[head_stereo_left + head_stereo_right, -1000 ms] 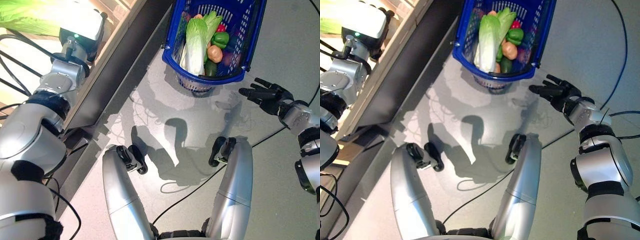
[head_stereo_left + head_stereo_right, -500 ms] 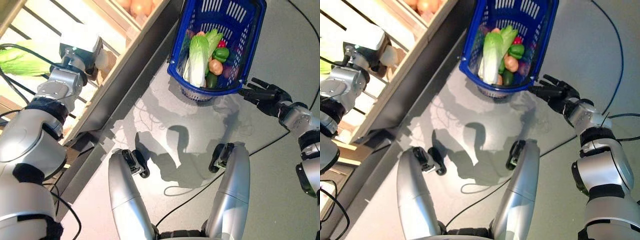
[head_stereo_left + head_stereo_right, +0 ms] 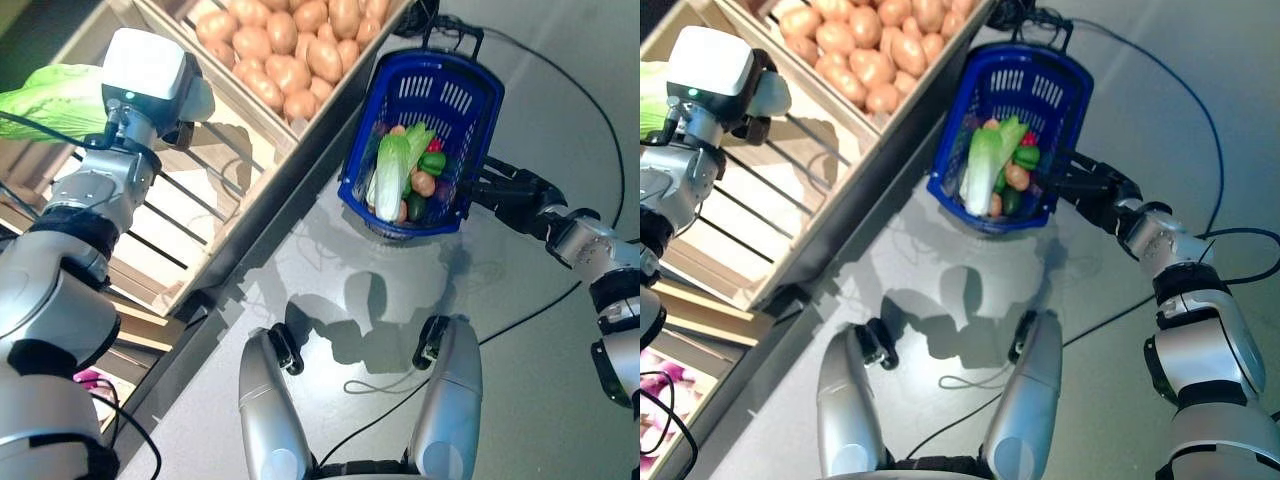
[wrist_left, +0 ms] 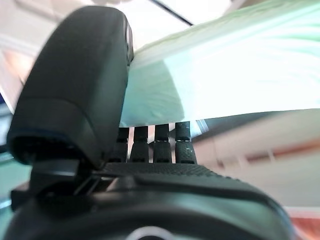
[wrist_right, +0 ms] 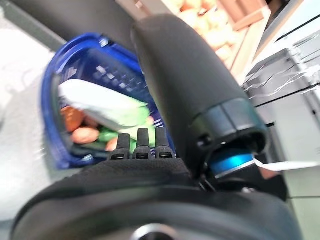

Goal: Put vegetables into the basket

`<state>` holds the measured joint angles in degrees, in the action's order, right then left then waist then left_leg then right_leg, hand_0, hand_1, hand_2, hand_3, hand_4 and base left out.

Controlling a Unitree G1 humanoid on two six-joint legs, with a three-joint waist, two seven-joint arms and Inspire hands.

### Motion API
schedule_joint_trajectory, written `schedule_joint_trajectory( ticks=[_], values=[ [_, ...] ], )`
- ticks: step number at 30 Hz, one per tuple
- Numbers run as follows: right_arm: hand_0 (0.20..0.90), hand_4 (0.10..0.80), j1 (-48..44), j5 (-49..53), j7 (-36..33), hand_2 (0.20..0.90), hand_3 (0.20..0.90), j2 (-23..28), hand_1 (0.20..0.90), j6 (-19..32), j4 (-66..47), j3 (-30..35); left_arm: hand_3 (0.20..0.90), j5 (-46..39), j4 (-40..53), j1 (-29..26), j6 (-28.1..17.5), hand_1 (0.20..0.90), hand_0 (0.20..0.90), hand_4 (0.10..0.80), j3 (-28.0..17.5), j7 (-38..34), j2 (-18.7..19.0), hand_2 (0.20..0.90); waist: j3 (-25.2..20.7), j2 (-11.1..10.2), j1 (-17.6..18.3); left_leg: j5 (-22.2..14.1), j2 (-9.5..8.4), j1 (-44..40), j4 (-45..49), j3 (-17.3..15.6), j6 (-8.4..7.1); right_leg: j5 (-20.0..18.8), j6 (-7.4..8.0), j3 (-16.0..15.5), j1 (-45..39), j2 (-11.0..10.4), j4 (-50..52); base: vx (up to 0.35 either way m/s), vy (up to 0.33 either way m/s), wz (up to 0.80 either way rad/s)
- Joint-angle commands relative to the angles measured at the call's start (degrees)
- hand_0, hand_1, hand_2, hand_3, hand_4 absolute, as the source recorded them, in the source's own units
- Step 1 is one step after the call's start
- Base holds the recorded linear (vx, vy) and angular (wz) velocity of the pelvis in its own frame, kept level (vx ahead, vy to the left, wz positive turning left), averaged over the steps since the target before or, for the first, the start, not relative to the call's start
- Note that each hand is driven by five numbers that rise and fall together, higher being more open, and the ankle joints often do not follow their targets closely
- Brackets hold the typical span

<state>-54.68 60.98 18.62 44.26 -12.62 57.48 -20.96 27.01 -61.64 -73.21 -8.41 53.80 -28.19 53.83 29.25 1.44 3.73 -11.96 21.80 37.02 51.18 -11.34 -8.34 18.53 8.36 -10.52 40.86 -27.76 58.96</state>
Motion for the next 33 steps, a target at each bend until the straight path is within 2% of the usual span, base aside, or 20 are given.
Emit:
schedule_joint_trajectory(
  ticks=[1, 2, 3, 6, 8, 10, 11, 12, 13, 15, 20, 23, 27, 33],
  values=[
    [0.900, 0.800, 5.0, -1.6, 3.6, 0.900, 0.900, -1.7, 0.900, 3.8, -2.8, 3.8, 0.300, -7.7, 1.4, 3.4, -3.4, 0.300, 0.300, 0.400, -6.1, -7.9, 5.4, 0.300, -11.1, -0.1, -0.4, -2.0, 0.26, -3.2, -6.2, 0.9, -1.23, -5.5, -0.10, 2.3, -5.8, -0.3, -11.4, 0.017, -0.127, 0.17],
    [0.900, 0.800, 6.0, -3.0, 2.8, 0.900, 0.900, -2.7, 0.900, 4.7, -4.7, 4.0, 0.300, -10.7, 3.2, 5.1, -6.5, 0.300, 0.300, 0.400, -10.1, -6.9, 5.0, 0.300, -12.2, -0.4, -0.9, -1.0, -0.24, -6.2, -9.5, 0.2, -1.11, -5.6, -0.19, 0.9, -9.1, 0.2, -14.0, 0.014, -0.166, 0.15],
    [0.900, 0.800, 7.0, -5.0, 2.7, 0.900, 0.900, -3.6, 0.900, 6.1, -6.0, 4.0, 0.300, -12.4, 4.5, 6.3, -8.2, 0.300, 0.300, 0.400, -12.2, -6.4, 4.5, 0.300, -12.6, -0.6, -1.1, -0.5, -0.49, -7.8, -11.1, 0.0, -1.09, -5.7, -0.19, 0.0, -10.7, 0.3, -15.2, 0.023, -0.138, 0.12],
    [0.900, 0.800, 8.8, -8.5, 1.9, 0.900, 0.900, -5.3, 0.900, 7.5, -9.4, 3.9, 0.300, -16.1, 7.6, 9.5, -11.2, 0.300, 0.300, 0.400, -17.2, -3.6, 3.1, 0.300, -13.8, -1.0, -1.5, 0.8, -1.39, -11.8, -15.1, -0.8, -1.04, -6.3, -0.02, -2.0, -15.1, 0.7, -18.8, 0.027, -0.112, 0.10],
    [0.900, 0.800, 9.6, -11.1, 1.9, 0.900, 0.900, -6.3, 0.900, 6.7, -12.3, 3.1, 0.300, -22.8, 10.6, 12.2, -14.6, 0.300, 0.300, 0.400, -20.8, 0.4, 1.7, 0.300, -15.0, -1.4, -1.9, 2.1, -2.15, -15.7, -18.9, -1.4, -1.15, -7.0, 0.07, -4.0, -19.3, 1.4, -22.8, 0.023, -0.138, 0.04],
    [0.900, 0.800, 10.5, -13.1, 3.6, 0.900, 0.900, -7.2, 0.900, 5.1, -15.4, 1.6, 0.300, -31.3, 15.1, 16.0, -15.6, 0.300, 0.300, 0.400, -25.9, 6.6, -0.9, 0.300, -16.8, -1.6, -2.5, 3.8, -3.39, -20.0, -23.3, -1.9, -1.25, -8.1, 0.08, -6.4, -24.5, 3.2, -28.2, -0.008, -0.166, 0.04],
    [0.900, 0.800, 10.7, -14.0, 3.9, 0.900, 0.900, -8.0, 0.900, 4.7, -16.5, 1.0, 0.300, -35.2, 16.8, 18.0, -15.8, 0.300, 0.300, 0.400, -27.9, 9.1, -2.7, 0.300, -17.7, -1.7, -2.7, 5.9, -4.07, -21.6, -25.8, -2.7, -0.58, -10.0, -0.51, -7.7, -26.3, 4.2, -31.2, -0.003, -0.160, 0.14],
    [0.900, 0.800, 11.1, -14.8, 4.1, 0.900, 0.900, -8.9, 0.900, 4.3, -17.4, 0.3, 0.300, -37.7, 18.2, 19.5, -15.5, 0.300, 0.300, 0.400, -29.4, 11.6, -4.1, 0.300, -18.5, -1.8, -2.8, 6.5, -4.69, -23.5, -27.7, -3.2, -0.51, -10.4, -0.51, -8.3, -28.3, 5.1, -33.1, -0.014, -0.086, 0.13],
    [0.900, 0.800, 11.1, -14.8, 4.1, 0.900, 0.900, -8.9, 0.900, 4.3, -17.4, 0.2, 0.300, -37.7, 18.2, 19.7, -15.5, 0.300, 0.300, 0.400, -29.5, 11.6, -4.1, 0.300, -18.5, -1.8, -2.8, 6.6, -4.70, -23.6, -27.9, -3.2, -0.52, -10.5, -0.51, -8.4, -28.5, 5.2, -33.3, 0.053, -0.081, 0.10],
    [0.900, 0.800, 12.4, -15.8, 5.7, 0.900, 0.900, -10.2, 0.900, 2.5, -20.6, -1.2, 0.300, -47.4, 21.6, 24.2, -15.7, 0.300, 0.300, 0.400, -32.7, 17.5, -7.5, 0.300, -21.1, -2.1, -3.1, 8.6, -5.77, -28.5, -33.3, -4.2, -0.50, -12.1, -0.08, -9.9, -33.8, 7.4, -39.4, 0.125, -0.104, -0.02],
    [0.900, 0.800, 12.7, -15.2, 6.1, 0.900, 0.900, -12.6, 0.900, 1.0, -23.0, -3.3, 0.300, -51.5, 27.0, 29.3, -16.0, 0.300, 0.300, 0.400, -35.9, 19.5, -12.3, 0.300, -24.9, -2.5, -3.6, 12.3, -6.86, -35.2, -42.1, -5.0, -0.84, -15.1, 0.68, -11.0, -40.9, 10.5, -48.7, 0.136, -0.080, -0.08],
    [0.900, 0.800, 12.6, -14.7, 4.9, 0.900, 0.900, -13.6, 0.900, -0.1, -26.0, -4.3, 0.300, -56.9, 32.2, 31.6, -14.2, 0.300, 0.300, 0.400, -37.2, 21.5, -15.8, 0.300, -26.9, -2.5, -3.7, 14.6, -7.00, -37.9, -47.4, -4.7, -1.38, -17.2, 1.36, -10.7, -44.1, 11.8, -53.6, 0.083, -0.088, 0.00],
    [0.900, 0.800, 12.4, -14.3, 2.6, 0.900, 0.900, -14.9, 0.900, -0.8, -29.4, -4.8, 0.300, -57.4, 37.4, 33.2, -13.1, 0.300, 0.300, 0.400, -37.4, 20.8, -19.4, 0.300, -28.3, -2.7, -3.9, 16.4, -6.91, -40.4, -52.6, -4.5, -1.99, -18.9, 2.18, -11.0, -46.4, 12.7, -57.5, 0.046, -0.071, 0.07],
    [0.900, 0.800, 11.7, -12.3, 1.9, 0.900, 0.900, -16.4, 0.900, -1.3, -30.7, -4.3, 0.300, -56.3, 41.7, 34.8, -12.2, 0.300, 0.300, 0.400, -36.4, 21.3, -22.7, 0.300, -29.4, -3.0, -4.3, 17.3, -6.57, -41.6, -56.2, -3.7, -2.64, -20.9, 2.65, -11.7, -47.9, 13.8, -61.8, 0.026, -0.061, 0.03]
  ],
)
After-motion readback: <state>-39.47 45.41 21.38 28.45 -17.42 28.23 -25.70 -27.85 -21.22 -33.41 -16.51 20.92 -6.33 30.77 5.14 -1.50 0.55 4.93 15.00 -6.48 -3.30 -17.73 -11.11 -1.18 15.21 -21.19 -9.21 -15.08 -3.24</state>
